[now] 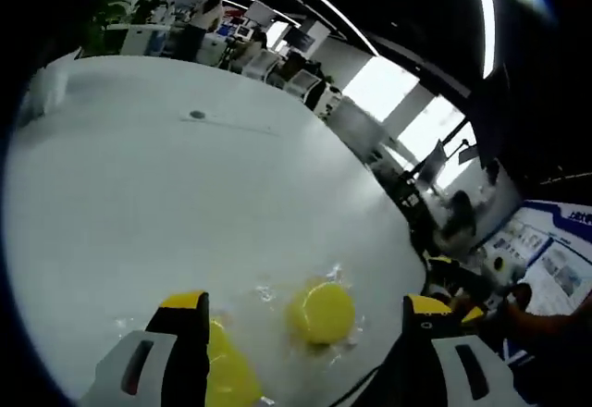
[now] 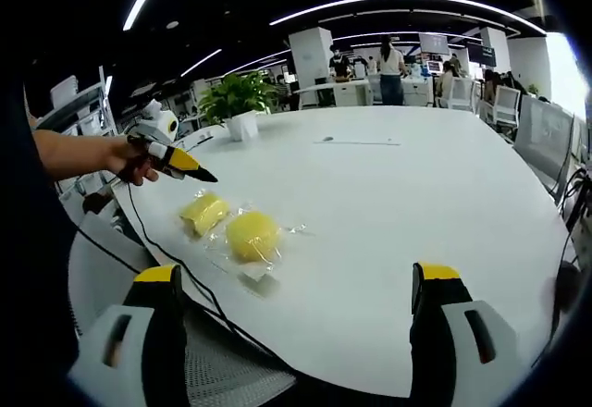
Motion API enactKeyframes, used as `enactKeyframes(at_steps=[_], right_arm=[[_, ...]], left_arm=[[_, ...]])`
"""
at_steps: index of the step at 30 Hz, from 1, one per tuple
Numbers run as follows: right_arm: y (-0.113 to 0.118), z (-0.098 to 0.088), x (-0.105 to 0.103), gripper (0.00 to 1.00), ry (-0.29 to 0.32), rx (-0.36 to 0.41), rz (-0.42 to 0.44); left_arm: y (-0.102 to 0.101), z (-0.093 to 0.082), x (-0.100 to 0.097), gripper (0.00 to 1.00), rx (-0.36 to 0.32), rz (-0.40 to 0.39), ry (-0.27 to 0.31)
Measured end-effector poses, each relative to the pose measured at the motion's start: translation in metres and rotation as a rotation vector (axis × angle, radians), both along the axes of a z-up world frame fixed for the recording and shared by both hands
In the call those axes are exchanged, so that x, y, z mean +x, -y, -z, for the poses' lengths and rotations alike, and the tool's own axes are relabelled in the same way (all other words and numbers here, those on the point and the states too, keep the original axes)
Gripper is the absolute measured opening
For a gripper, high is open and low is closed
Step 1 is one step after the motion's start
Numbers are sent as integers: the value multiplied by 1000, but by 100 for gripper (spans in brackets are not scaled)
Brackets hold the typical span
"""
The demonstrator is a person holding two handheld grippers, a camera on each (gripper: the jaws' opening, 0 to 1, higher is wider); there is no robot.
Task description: Compare the silicone blocks by pressing each to a similar depth, holding the contact briefly, and releasing to observe deformation and rebound differences across the visible hardness samples.
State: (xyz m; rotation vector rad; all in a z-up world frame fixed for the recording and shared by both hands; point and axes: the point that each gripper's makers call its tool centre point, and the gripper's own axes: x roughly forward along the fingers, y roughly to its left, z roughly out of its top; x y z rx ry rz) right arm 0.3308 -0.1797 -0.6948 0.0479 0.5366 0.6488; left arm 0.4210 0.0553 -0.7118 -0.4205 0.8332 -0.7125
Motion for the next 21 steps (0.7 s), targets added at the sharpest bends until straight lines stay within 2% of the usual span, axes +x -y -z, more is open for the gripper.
enactKeyframes(at_steps=[9,11,13,21], right_arm=[[5,7,-5,96,-19,-1,13],[5,8,-5,96,-20,0,14],[6,7,-5,96,-22,1,14],[10,8,-6,96,-24,5,23]], left_arm=[[17,17,9,82,9,10,-29],[19,27,11,80,10,0,-59],[21,35,12,75,-19,-44,-128],[29,43,16,67,-35,-59,-155]])
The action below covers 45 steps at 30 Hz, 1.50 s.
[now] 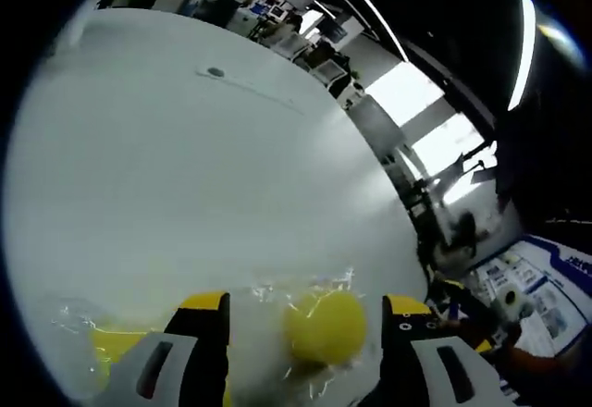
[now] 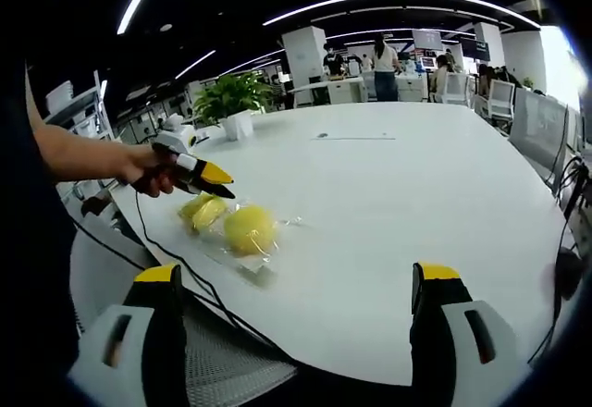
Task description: Compare the silicone blocks by pressing each to a similar depth, holding the contact briefly, and releasing to observe deformation and rebound differences across the visible hardness samples.
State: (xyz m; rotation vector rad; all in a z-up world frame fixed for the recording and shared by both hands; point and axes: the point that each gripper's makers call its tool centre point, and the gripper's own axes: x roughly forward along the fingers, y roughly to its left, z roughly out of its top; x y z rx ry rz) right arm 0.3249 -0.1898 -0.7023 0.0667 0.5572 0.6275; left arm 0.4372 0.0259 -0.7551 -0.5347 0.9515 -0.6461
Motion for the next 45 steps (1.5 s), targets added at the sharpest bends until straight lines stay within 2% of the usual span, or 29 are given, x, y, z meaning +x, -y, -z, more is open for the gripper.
enactKeyframes(at_steps=[7,9,15,16,18,19,22,25,29,33,37,45], right_arm=[[0,1,-3,96,-6,-2,-6],[0,2,-3,96,-5,-2,-4],[-1,3,-5,96,-9,-1,-6],[-1,3,-6,96,-10,-1,-7],[-1,5,-6,96,-13,0,-7],[-1,5,-6,96,-14,0,-6],[-2,4,-5,96,-14,0,-11],[-2,4,-6,96,-16,-4,-14],[0,5,-5,96,-18,-7,-12],[1,7,-7,96,-22,-10,-9],[3,11,-9,96,-31,-12,-3],[4,10,-7,96,-36,-17,-7]], left_arm=[[7,12,-1,66,30,-15,-54],[6,16,1,64,31,-47,-72],[6,22,2,53,17,-95,-124],[6,24,2,50,15,-101,-132],[7,27,-1,42,0,-123,-188],[6,29,0,38,-3,-131,-193],[4,32,6,36,-15,-166,-201],[7,35,5,34,-18,-167,-230],[5,42,4,26,43,-162,-223],[6,46,3,23,39,-165,-230],[6,49,4,18,80,-144,-205],[6,47,7,2,54,-154,-199]])
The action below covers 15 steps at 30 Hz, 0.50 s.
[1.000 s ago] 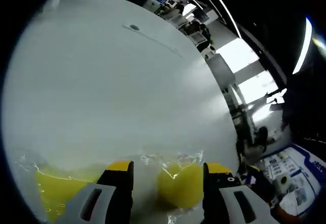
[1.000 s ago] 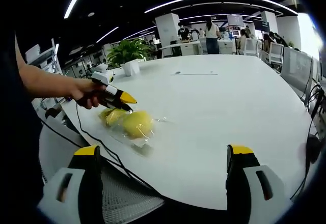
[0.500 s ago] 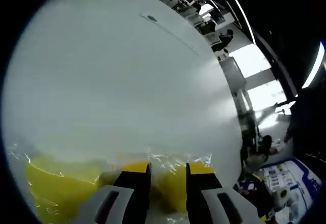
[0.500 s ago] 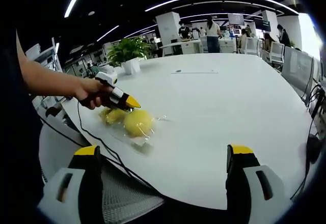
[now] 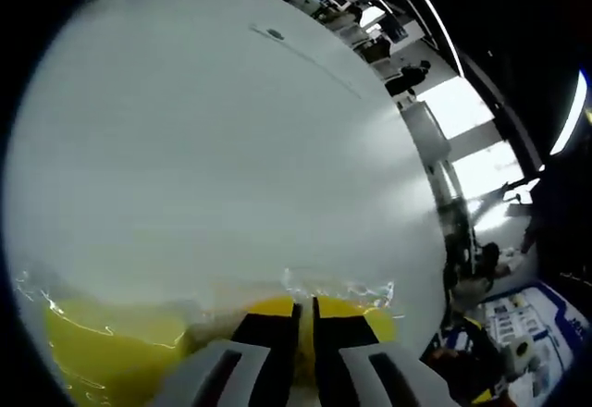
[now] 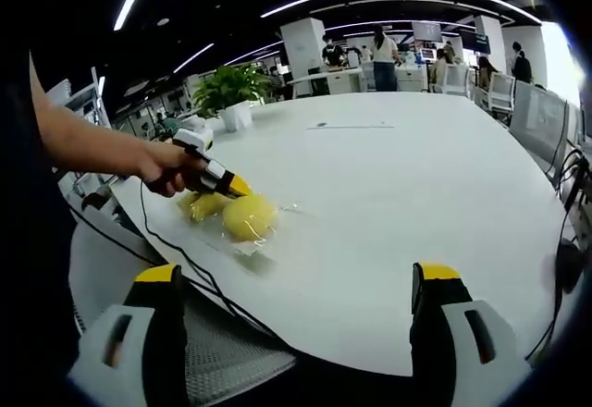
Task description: Compare the silicone blocks by pressing each to a similar depth, holding the contact briefly, and releasing to observe deformation and rebound differences across the visible hardness samples.
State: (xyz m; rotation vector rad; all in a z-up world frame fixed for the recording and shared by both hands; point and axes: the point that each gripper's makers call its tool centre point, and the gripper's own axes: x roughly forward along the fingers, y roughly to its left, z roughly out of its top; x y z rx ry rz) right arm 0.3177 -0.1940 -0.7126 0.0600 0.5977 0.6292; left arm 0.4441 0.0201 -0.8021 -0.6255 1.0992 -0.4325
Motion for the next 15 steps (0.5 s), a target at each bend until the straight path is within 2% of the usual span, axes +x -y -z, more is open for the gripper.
enactKeyframes(at_steps=[15], right_arm=[[-4,1,4,96,-4,3,-22]], left_arm=[[1,-2,-2,0,-36,-16,-45]])
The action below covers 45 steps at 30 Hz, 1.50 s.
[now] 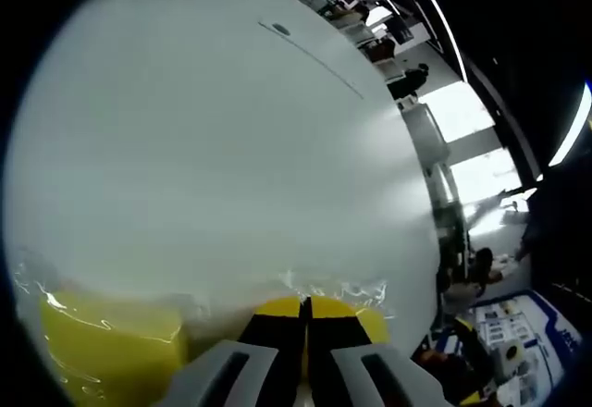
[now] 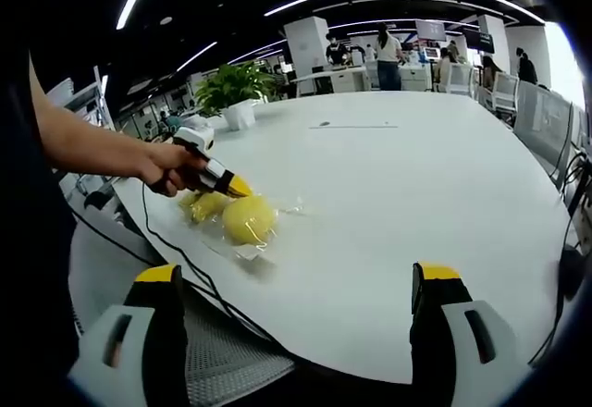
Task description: Compare the silicone blocks by pressing each to a similar depth, holding the contact briefly, and releasing to observe deformation and rebound differences across the visible hardness samples.
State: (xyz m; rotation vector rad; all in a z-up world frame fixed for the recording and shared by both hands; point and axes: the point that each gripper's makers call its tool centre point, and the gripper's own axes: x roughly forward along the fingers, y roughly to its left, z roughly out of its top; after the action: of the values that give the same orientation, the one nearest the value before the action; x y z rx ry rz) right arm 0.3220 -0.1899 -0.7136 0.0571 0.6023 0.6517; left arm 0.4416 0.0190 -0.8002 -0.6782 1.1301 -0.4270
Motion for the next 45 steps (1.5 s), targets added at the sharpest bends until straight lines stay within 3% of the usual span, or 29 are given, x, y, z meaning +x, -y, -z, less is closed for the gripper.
enactKeyframes(at_steps=[13,22,32,45], right_arm=[[-3,2,1,96,-6,10,-5],[-4,0,4,96,-2,12,-16],[-7,0,3,96,-3,14,-23],[-11,-3,4,96,9,19,-24]], left_arm=[[5,-16,-1,0,-77,-6,29],[20,-39,-3,0,-169,14,59],[17,-52,-6,0,-218,-29,70],[15,-78,3,0,-203,2,193]])
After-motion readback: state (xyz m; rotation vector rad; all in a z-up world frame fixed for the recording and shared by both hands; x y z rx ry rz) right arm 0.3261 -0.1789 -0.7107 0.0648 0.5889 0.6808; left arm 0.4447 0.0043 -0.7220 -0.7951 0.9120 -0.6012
